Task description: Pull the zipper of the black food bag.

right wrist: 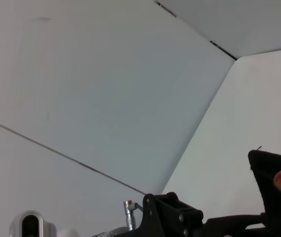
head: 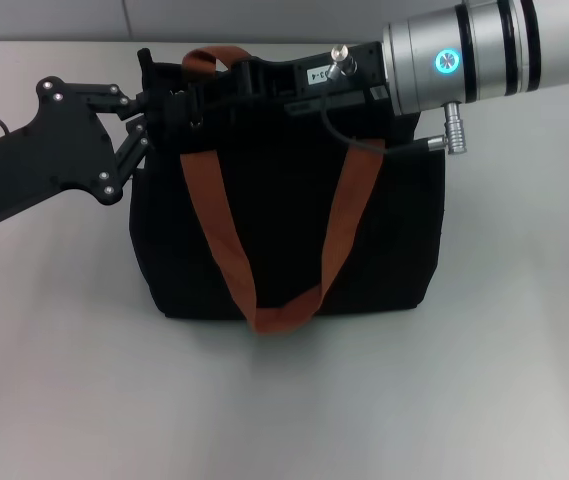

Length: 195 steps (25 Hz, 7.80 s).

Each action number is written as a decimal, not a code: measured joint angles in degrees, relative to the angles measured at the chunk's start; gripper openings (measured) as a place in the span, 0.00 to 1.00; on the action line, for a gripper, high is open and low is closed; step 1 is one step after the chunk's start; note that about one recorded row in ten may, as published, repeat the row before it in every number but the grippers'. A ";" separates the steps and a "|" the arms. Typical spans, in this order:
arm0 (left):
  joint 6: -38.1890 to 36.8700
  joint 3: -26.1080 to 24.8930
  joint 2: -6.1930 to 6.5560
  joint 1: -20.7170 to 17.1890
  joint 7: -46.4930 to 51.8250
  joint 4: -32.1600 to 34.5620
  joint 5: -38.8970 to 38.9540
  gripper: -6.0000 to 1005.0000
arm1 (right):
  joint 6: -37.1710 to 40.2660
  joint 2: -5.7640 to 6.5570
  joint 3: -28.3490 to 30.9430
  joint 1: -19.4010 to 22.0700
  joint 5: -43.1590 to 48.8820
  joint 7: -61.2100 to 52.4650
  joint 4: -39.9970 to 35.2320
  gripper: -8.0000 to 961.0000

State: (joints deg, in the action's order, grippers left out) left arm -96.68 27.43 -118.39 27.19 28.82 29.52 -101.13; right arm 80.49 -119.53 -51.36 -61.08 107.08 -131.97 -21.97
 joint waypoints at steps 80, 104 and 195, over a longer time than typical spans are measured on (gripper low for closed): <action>-0.88 -1.78 0.85 -2.40 -1.49 0.98 -0.01 0.07 | -6.82 0.18 -17.56 11.85 5.31 -15.74 -28.44 0.01; -0.62 -2.57 1.05 -2.16 -1.22 0.98 0.74 0.07 | -1.16 0.25 -9.87 23.70 10.64 -19.03 -43.27 0.03; -8.27 15.29 0.72 -5.99 24.71 -2.88 -12.89 0.82 | 14.63 0.08 1.39 34.47 1.44 86.36 4.19 0.80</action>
State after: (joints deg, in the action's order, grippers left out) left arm -104.96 42.71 -117.67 21.20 53.54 26.64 -114.02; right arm 95.11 -119.45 -49.97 -26.61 108.51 -45.62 -17.78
